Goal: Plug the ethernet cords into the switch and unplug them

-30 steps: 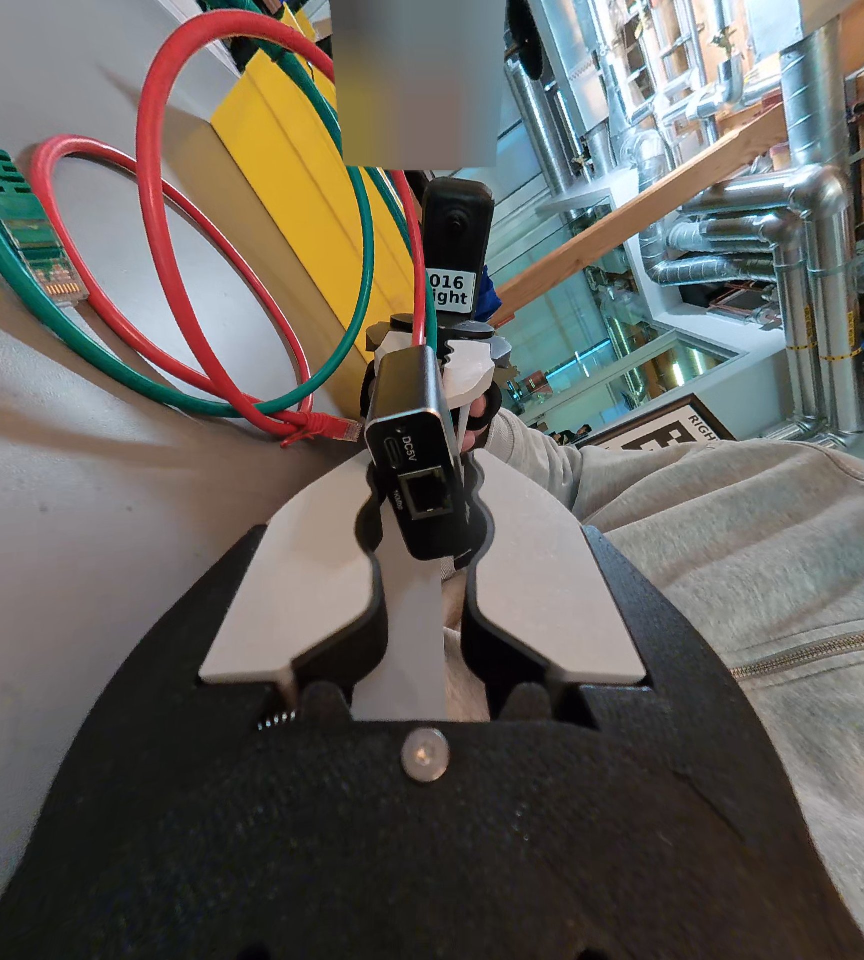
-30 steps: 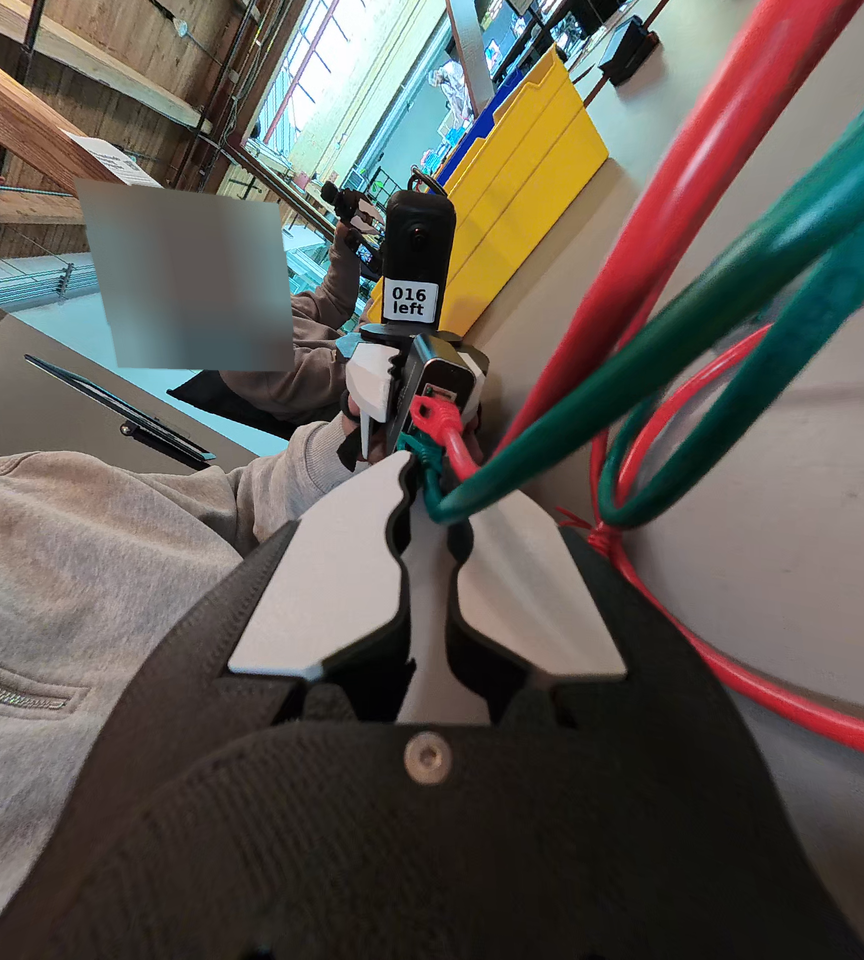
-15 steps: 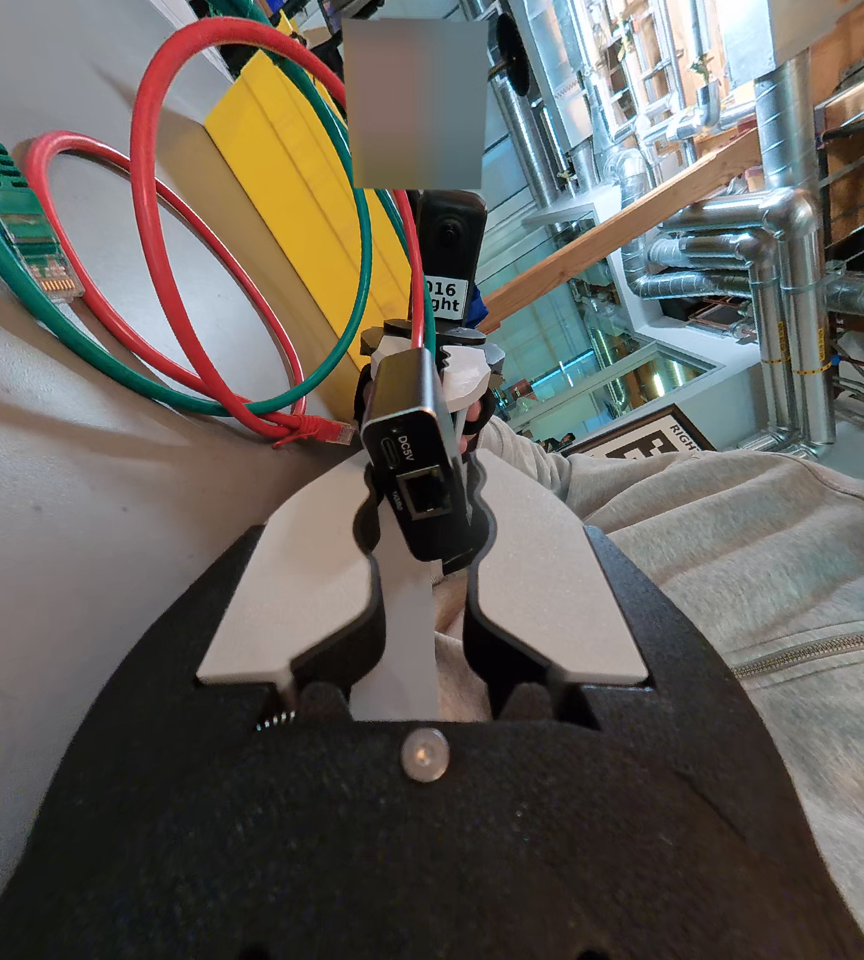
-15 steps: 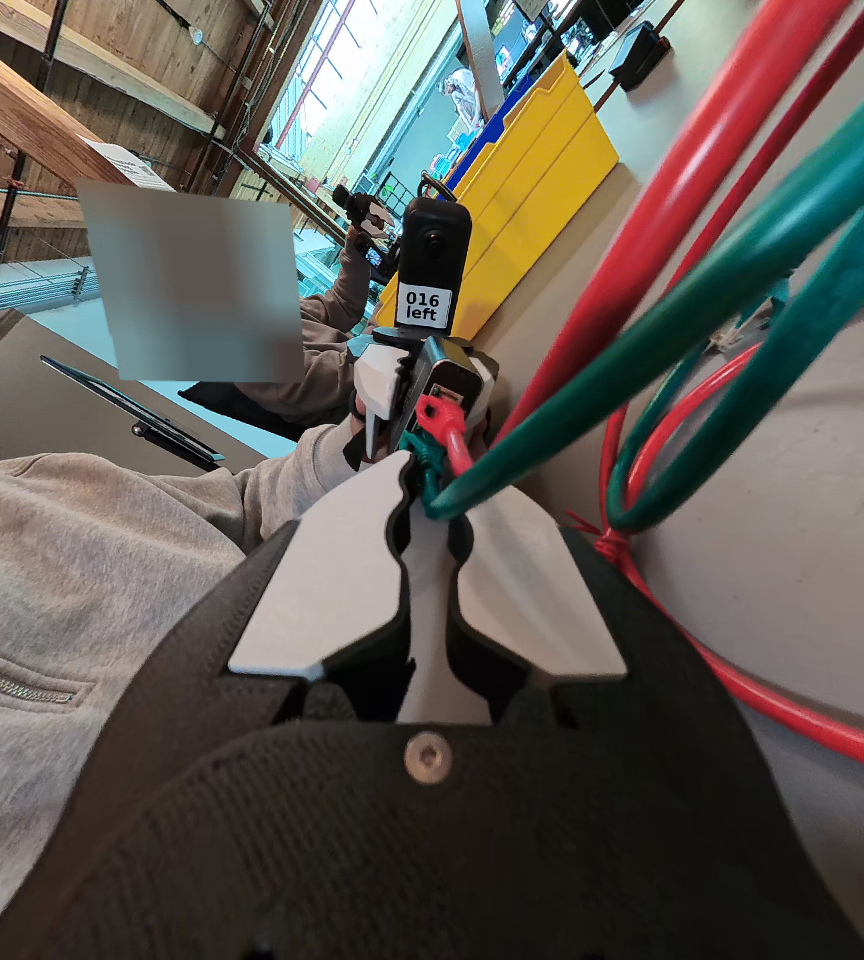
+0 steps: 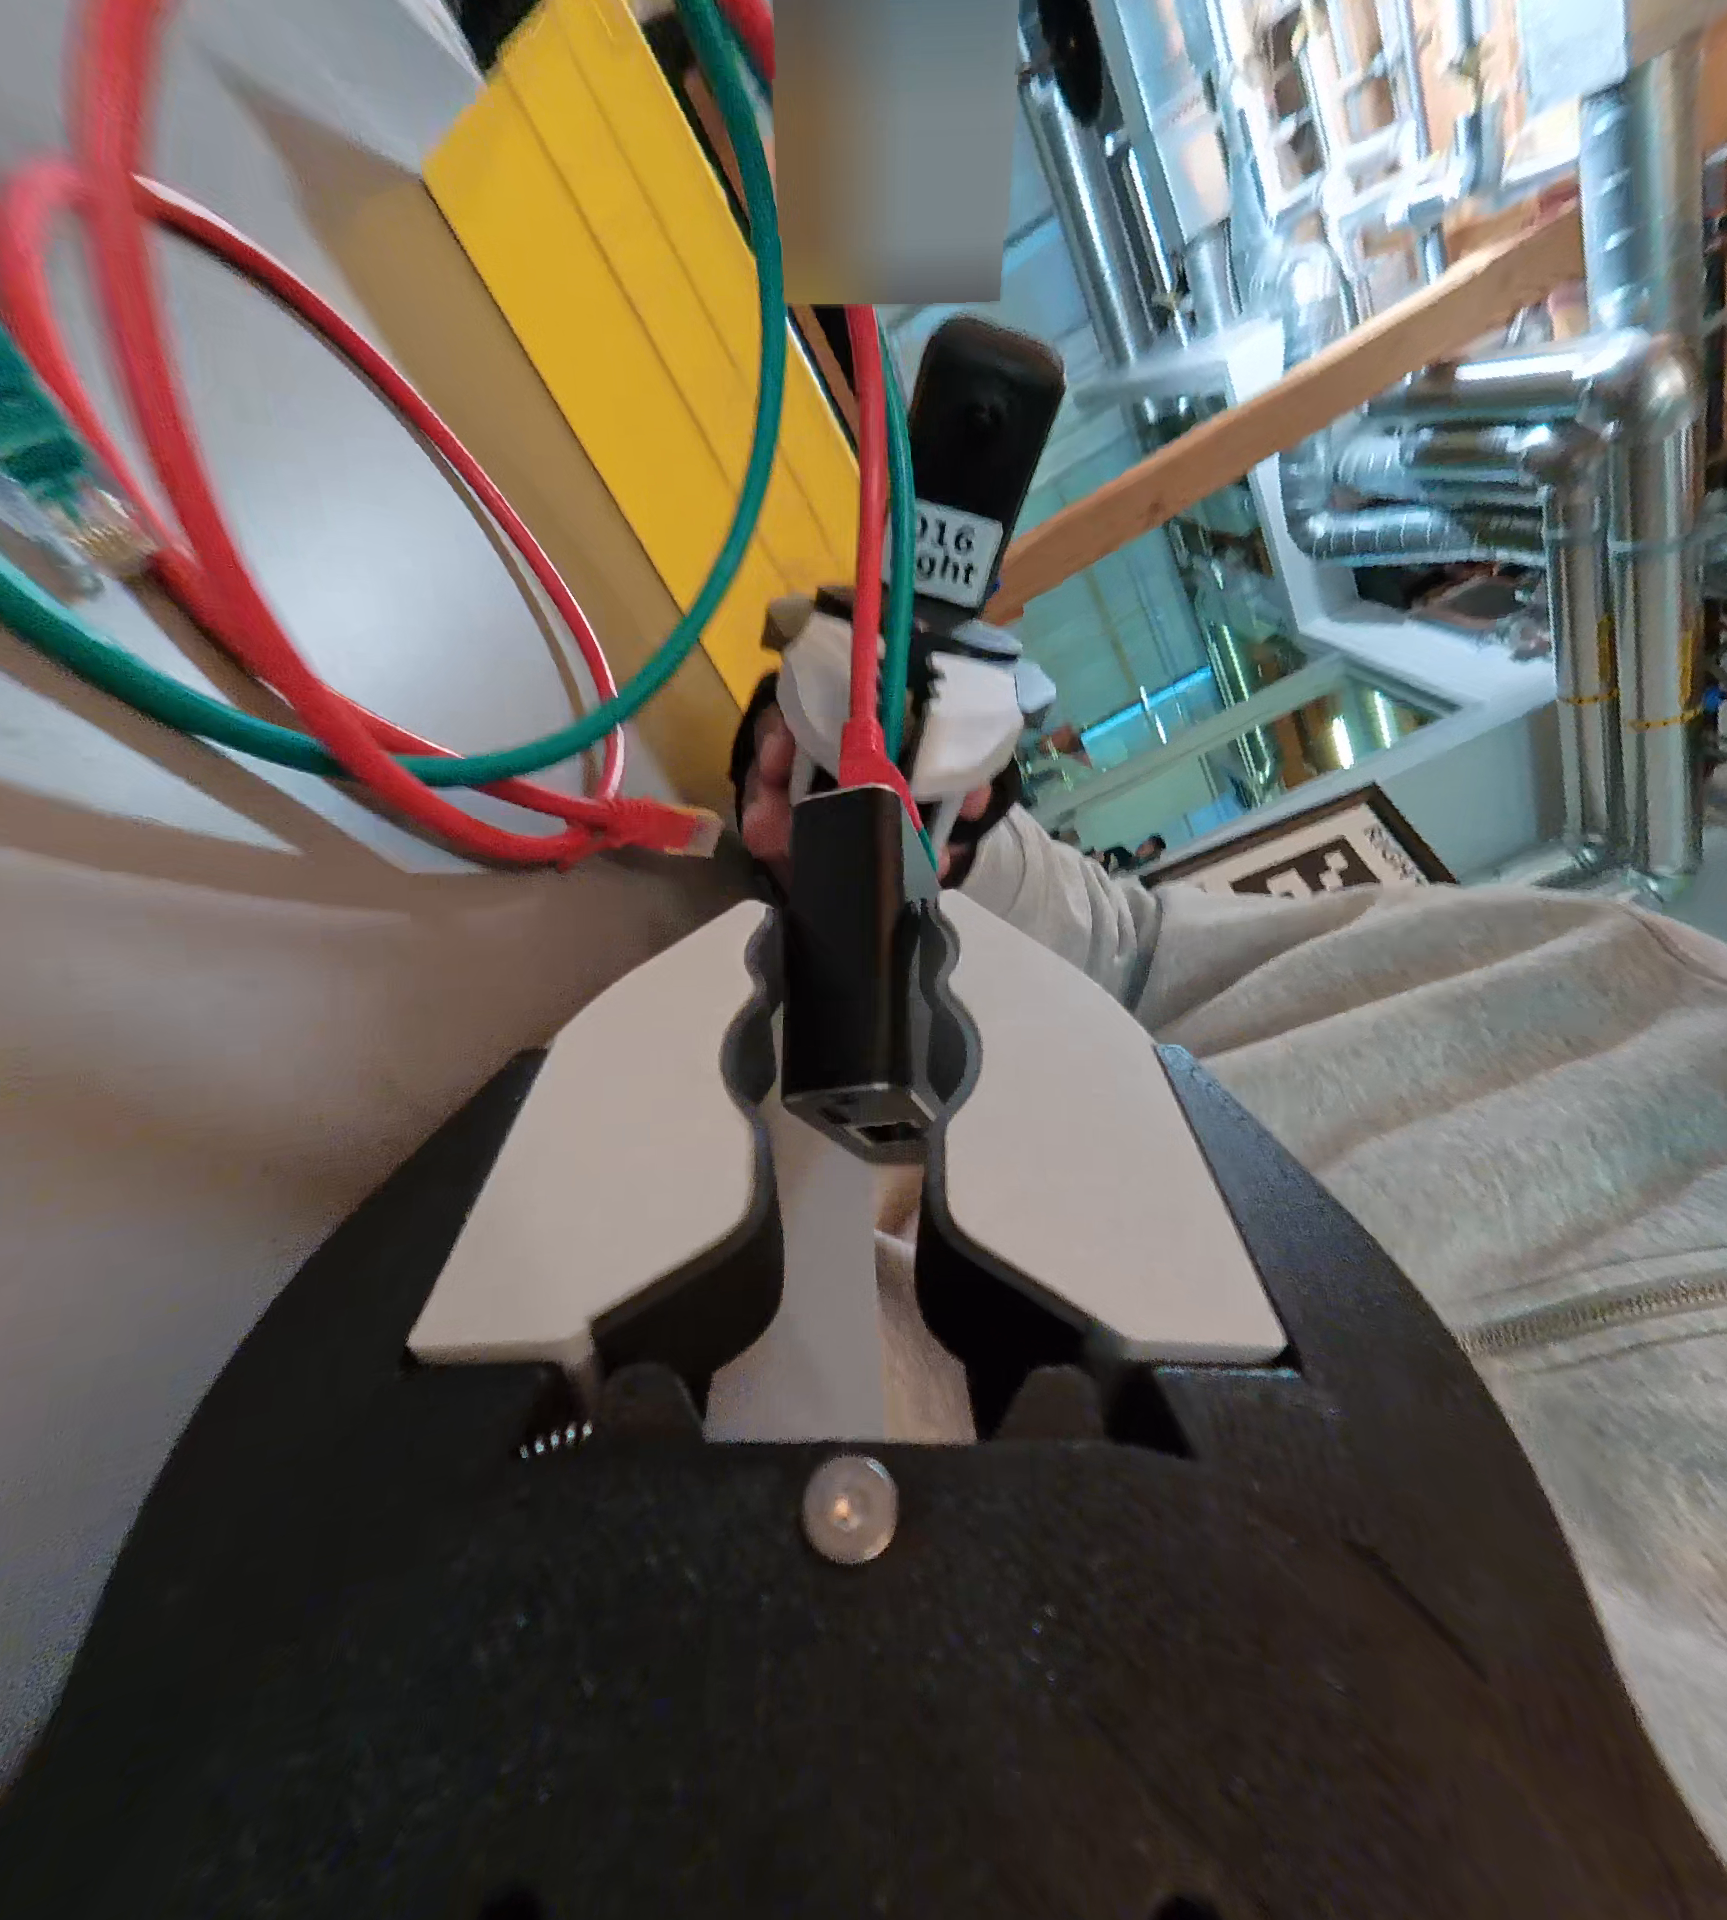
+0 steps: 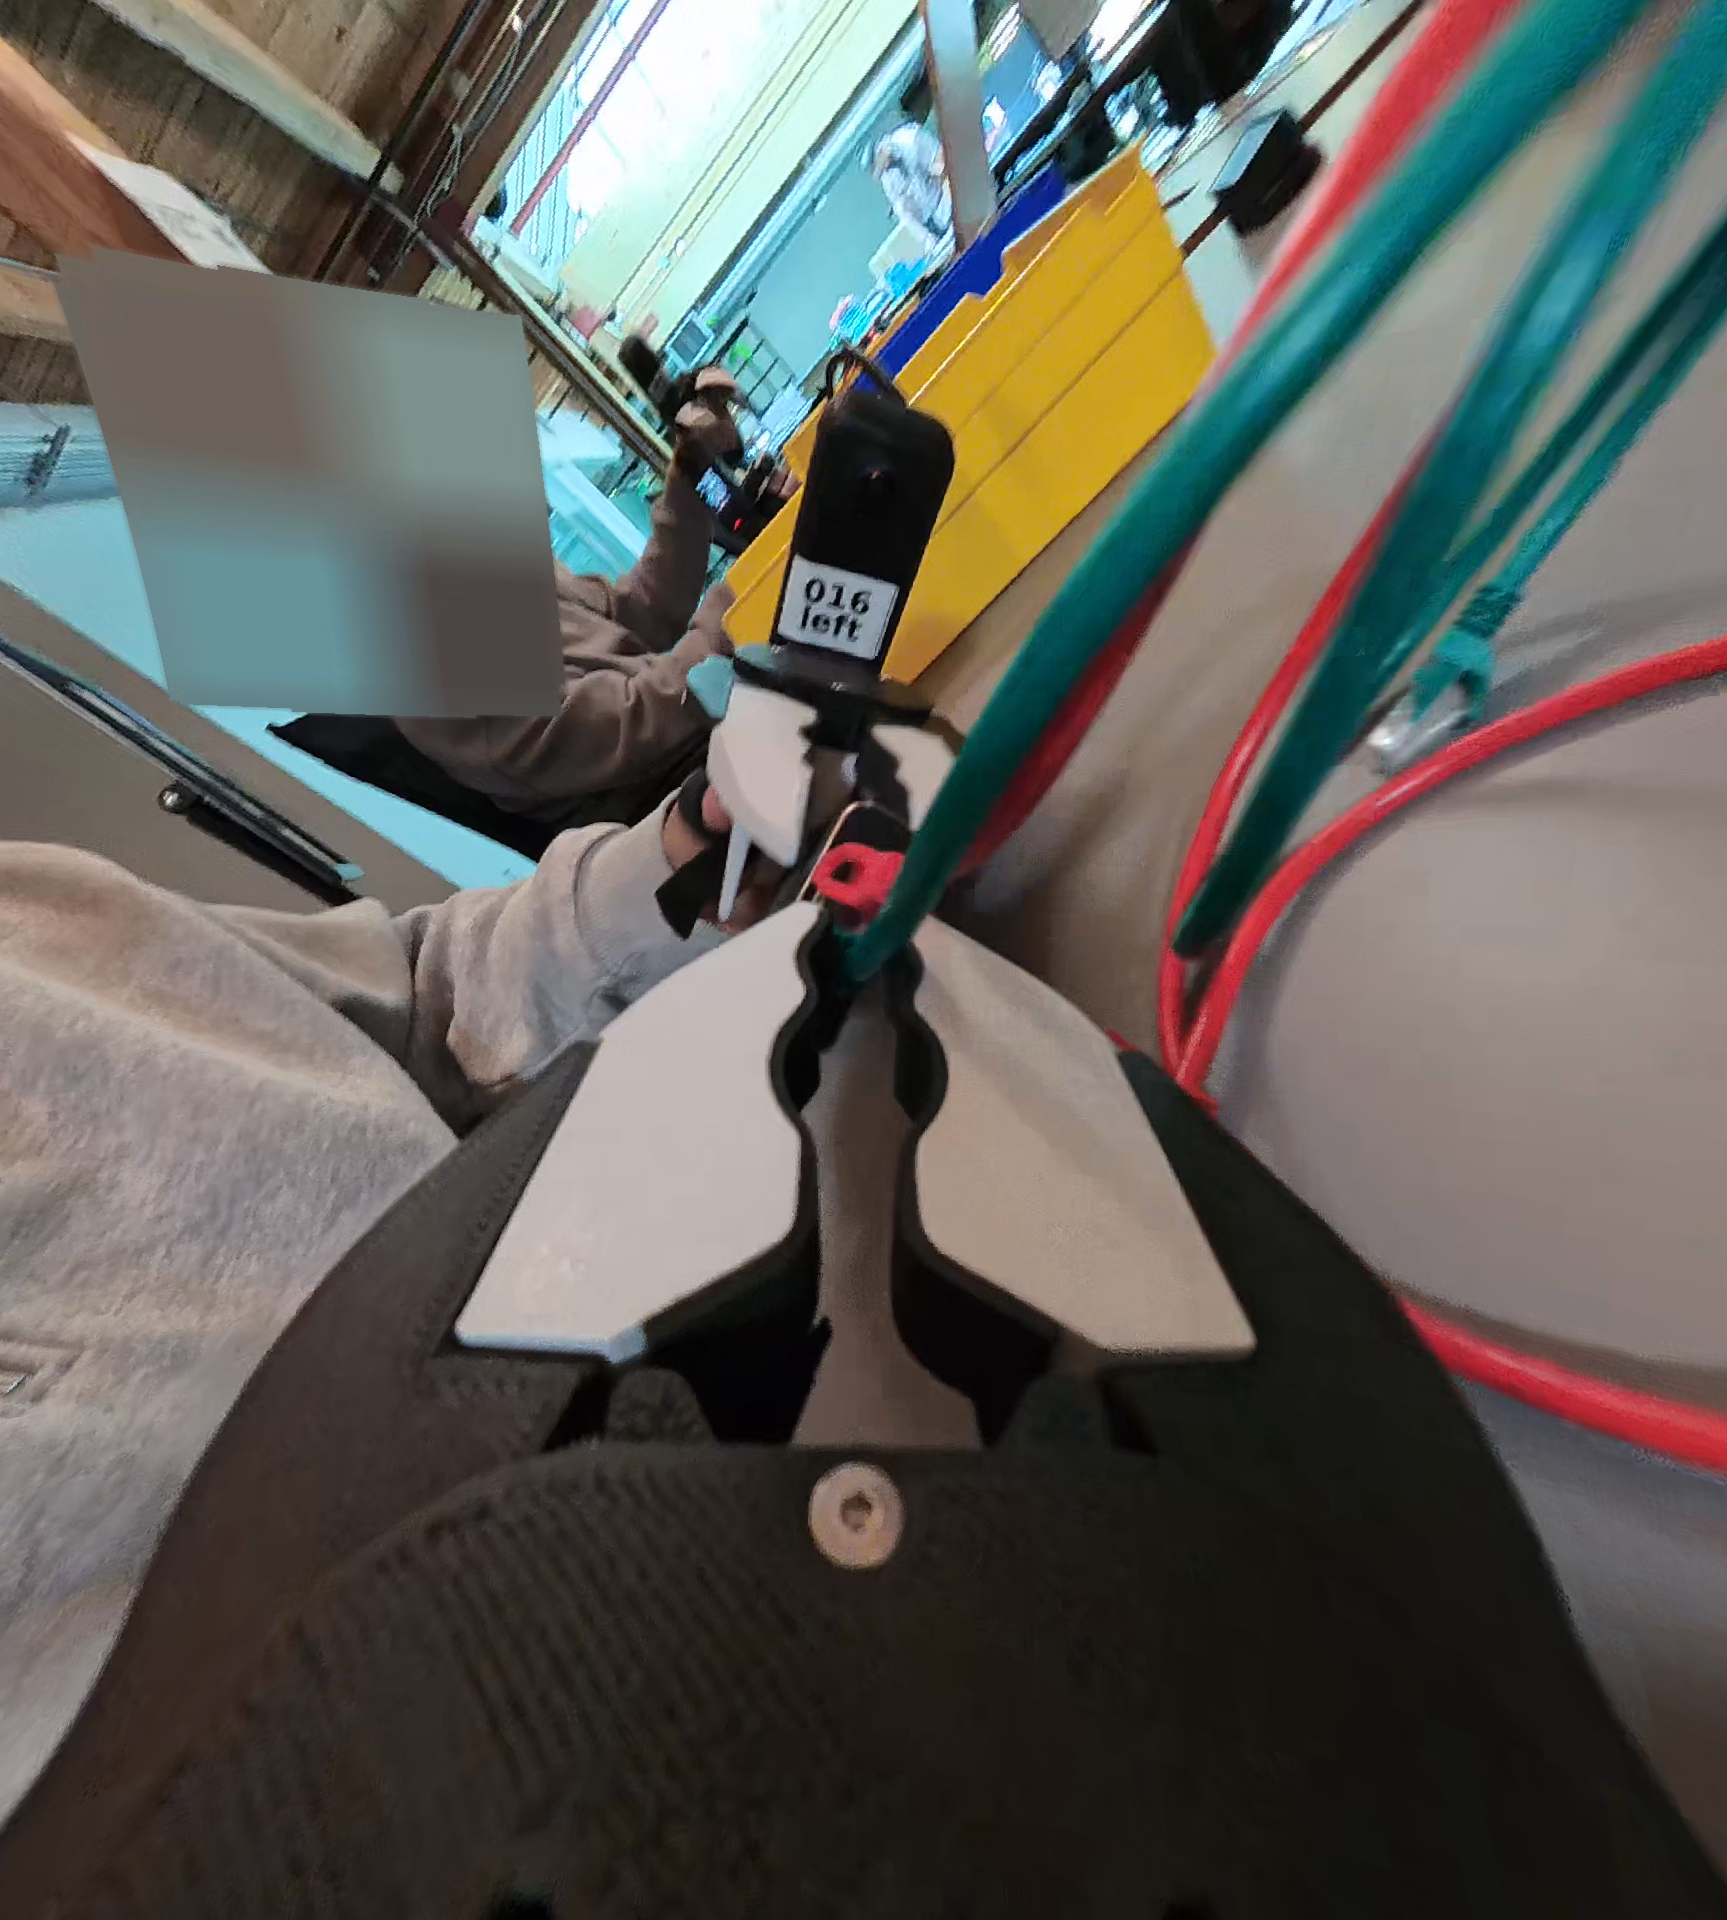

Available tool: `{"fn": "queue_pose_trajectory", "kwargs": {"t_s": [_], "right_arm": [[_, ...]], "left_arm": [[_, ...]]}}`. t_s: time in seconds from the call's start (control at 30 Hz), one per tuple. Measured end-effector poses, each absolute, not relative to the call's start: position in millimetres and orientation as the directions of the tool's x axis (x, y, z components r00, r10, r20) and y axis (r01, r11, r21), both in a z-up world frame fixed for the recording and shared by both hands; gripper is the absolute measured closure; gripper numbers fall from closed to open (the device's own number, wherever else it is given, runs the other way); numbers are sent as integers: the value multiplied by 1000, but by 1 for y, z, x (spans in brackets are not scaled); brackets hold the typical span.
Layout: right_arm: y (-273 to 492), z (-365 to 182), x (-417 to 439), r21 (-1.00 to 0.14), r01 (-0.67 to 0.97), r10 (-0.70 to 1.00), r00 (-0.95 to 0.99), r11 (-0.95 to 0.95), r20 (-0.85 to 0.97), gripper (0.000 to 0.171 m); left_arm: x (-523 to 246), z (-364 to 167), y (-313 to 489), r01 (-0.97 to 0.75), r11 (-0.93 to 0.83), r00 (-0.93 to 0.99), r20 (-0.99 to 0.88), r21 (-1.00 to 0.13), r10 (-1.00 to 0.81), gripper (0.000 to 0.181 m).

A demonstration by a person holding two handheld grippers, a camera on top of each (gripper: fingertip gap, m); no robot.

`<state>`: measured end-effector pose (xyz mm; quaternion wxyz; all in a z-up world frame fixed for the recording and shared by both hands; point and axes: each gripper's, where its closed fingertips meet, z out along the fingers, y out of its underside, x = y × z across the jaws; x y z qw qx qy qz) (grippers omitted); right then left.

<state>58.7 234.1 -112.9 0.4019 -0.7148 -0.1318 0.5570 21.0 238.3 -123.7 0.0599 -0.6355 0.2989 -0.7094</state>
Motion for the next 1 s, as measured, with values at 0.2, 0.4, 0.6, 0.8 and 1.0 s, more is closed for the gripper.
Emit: {"fn": "queue_pose_trajectory", "kwargs": {"t_s": [0.2, 0.4, 0.6, 0.8, 1.0], "right_arm": [[238, -112, 60, -719, -292, 624, 361, -630, -693, 164], [241, -111, 57, -739, -300, 628, 393, -602, -671, 161], [254, -106, 76, -761, -369, 592, 479, -534, -648, 140], [258, -109, 79, -836, -305, 582, 608, -457, -540, 127], [238, -115, 36, -826, -229, 628, 554, -515, -546, 125]], "left_arm": [[25, -137, 205, -468, -708, -182, 841, -530, -509, 159], [32, -142, 196, -489, -690, -157, 832, -534, -532, 159], [32, -132, 220, -362, -804, -143, 881, -471, -452, 158], [26, -120, 251, -180, -906, -172, 919, -384, -356, 159], [23, -113, 269, -32, -931, -181, 918, -365, -354, 159]]}}
